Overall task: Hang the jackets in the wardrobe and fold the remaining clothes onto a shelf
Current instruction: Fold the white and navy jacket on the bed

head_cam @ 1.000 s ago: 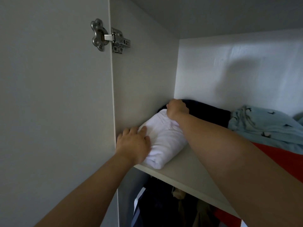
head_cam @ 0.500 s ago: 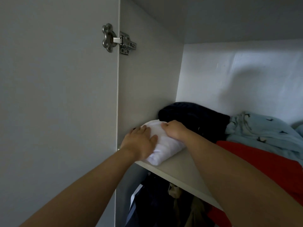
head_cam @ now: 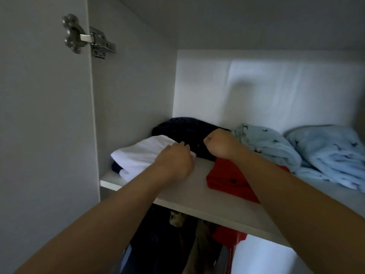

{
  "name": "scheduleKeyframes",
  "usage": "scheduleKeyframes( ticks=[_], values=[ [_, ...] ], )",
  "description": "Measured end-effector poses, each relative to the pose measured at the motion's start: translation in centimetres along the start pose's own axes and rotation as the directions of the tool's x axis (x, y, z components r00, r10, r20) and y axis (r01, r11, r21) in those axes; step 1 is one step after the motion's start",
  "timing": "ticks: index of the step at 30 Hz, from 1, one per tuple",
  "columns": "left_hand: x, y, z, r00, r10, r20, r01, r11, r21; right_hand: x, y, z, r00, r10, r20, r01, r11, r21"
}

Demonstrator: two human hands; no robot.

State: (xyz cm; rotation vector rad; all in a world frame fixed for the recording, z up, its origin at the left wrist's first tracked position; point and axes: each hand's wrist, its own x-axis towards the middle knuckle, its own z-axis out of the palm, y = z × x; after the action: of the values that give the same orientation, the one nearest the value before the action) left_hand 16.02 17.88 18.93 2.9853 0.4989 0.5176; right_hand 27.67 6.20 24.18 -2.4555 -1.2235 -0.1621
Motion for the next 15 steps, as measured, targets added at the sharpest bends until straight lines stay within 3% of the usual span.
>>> scheduleKeyframes(
  ticks=[4, 6, 10, 15],
  values=[
    [1.1, 5.3, 1.7, 0.976, 0.217, 0.006, -0.21, 0.953, -0.219, -6.0, 3.9, -1.3, 0.972, 0.205, -0.115, -0.22, 0.965, -0.142],
    [0.7, 7.4, 2.6, 0.946, 0.322, 0.032, -0.305, 0.921, -0.242, -8.9, 5.2, -1.5, 0.942, 0.301, -0.146, -0.33, 0.91, -0.251],
    [-0.5, 8.2, 5.4, 0.911, 0.386, 0.144, -0.351, 0.91, -0.219, -13.0, 6.3, 0.3, 0.939, 0.345, 0.017, -0.325, 0.901, -0.288],
    [-1.4, 5.5, 5.5, 0.941, 0.333, 0.065, -0.318, 0.933, -0.167, -14.0, 5.5, 3.3, 0.963, 0.269, -0.037, -0.268, 0.921, -0.283]
  ],
)
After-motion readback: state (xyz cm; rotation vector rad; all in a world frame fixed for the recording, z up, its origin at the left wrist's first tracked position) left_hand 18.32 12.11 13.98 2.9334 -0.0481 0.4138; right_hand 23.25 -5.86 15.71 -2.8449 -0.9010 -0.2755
